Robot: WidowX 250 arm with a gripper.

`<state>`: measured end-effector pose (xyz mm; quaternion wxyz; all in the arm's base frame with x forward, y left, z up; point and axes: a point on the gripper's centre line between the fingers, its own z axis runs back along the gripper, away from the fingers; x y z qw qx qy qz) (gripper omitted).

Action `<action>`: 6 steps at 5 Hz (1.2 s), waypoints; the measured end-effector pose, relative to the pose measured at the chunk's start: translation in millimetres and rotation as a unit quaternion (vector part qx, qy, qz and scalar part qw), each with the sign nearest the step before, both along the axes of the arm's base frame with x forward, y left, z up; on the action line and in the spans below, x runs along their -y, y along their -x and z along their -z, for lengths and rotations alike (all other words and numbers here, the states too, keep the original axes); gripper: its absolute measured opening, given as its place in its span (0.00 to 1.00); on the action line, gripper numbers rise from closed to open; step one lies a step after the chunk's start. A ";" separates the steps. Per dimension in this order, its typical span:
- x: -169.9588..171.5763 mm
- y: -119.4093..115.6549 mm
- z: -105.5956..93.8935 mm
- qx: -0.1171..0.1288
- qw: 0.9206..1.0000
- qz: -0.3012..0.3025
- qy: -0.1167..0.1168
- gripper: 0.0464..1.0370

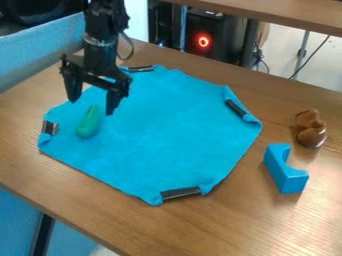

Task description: Move the green item from left to right of the table

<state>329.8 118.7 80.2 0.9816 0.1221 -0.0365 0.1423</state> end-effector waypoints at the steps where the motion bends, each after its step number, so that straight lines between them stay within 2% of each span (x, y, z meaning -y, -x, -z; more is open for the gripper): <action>1: -2.8 0.1 6.6 0.007 1.000 -0.006 -0.010 0.96; 3: -6.8 -1.9 22.4 0.005 1.000 -0.015 -0.019 0.96; 4: -7.9 -1.6 27.7 0.002 1.000 -0.022 -0.021 0.91; 6: -4.9 -1.4 27.9 -0.001 1.000 -0.014 -0.010 0.34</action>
